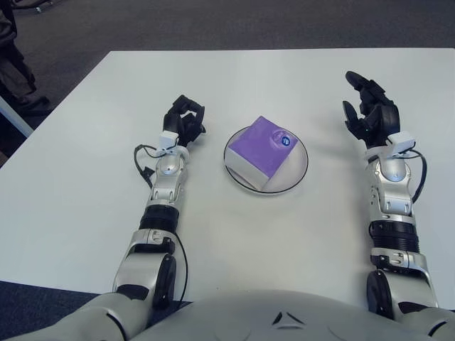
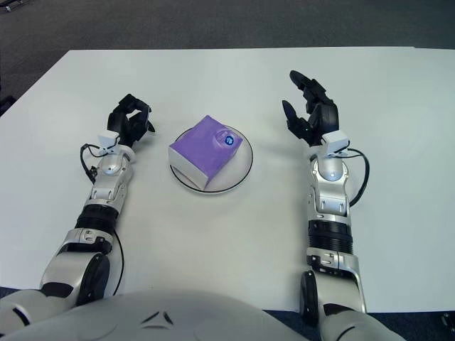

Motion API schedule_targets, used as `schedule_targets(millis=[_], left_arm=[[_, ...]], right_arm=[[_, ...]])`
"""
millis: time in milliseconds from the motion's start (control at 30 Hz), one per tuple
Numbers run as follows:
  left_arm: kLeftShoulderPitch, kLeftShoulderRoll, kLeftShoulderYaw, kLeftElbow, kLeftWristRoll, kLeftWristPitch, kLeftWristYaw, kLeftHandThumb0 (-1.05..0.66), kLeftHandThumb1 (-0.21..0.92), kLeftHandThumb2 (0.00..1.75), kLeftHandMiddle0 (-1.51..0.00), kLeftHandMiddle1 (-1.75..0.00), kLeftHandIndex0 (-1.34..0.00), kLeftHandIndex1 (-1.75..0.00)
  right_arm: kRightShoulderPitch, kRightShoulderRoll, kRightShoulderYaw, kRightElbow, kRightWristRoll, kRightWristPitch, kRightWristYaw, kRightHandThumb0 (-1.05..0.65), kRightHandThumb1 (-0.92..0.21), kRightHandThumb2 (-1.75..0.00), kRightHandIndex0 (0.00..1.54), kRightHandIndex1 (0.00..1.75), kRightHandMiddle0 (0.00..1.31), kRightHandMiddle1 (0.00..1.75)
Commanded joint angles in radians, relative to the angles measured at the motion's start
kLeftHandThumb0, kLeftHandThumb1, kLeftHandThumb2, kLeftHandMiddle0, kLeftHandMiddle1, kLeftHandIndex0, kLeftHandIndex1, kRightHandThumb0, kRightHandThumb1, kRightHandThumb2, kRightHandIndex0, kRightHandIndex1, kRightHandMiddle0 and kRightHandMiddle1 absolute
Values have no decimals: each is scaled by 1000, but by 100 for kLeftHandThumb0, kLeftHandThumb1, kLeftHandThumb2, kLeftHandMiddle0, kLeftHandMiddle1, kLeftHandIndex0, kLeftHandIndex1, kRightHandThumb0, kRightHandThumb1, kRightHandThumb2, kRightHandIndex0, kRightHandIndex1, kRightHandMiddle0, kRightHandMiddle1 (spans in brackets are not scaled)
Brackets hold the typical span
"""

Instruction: Put the tissue paper into the plate.

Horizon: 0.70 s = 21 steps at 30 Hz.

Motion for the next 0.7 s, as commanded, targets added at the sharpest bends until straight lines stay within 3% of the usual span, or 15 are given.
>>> schedule_targets(millis=[0, 67, 133, 367, 400, 433, 500, 667], left_arm=[[130, -18, -5, 51, 2, -18, -1, -35, 92, 36, -88, -175, -63, -175], [132, -17, -8, 50, 3, -30, -3, -35, 92, 36, -88, -175, -63, -175], [133, -16, -10, 50, 5, -43, -4, -35, 92, 36, -88, -175, -63, -175], [142, -16, -16, 37, 6, -70, -6, -34, 92, 36, -89, -175, -63, -175], [144, -16, -17, 33, 6, -72, -6, -34, 92, 36, -89, -175, -63, -175], [146, -17, -18, 27, 4, -73, -6, -34, 92, 36, -89, -175, -63, -175], [150, -19, -19, 16, 2, -74, -8, -34, 92, 36, -89, -175, -63, -175], [159, -23, -22, -6, -4, -76, -13, -33, 92, 35, -89, -175, -63, -175]], right_arm=[[48, 37, -10, -24, 32, 8, -11, -36, -92, -45, 92, 7, 36, 126], [61, 44, -7, -25, 34, 6, -13, -35, -92, -43, 94, 8, 32, 147], [75, 52, -3, -24, 33, 1, -15, -35, -92, -42, 95, 8, 32, 154], [137, 83, 24, -44, 14, 23, -38, -35, -92, -39, 98, 12, 33, 159], [144, 87, 29, -48, 10, 29, -42, -28, -92, -37, 89, 34, 33, 159], [151, 90, 35, -48, 6, 37, -46, -18, -92, -35, 75, 67, 32, 159], [159, 93, 43, -43, 4, 47, -51, -8, -92, -33, 60, 102, 30, 160], [169, 94, 52, -12, 9, 38, -52, -2, -92, -32, 51, 121, 29, 163]])
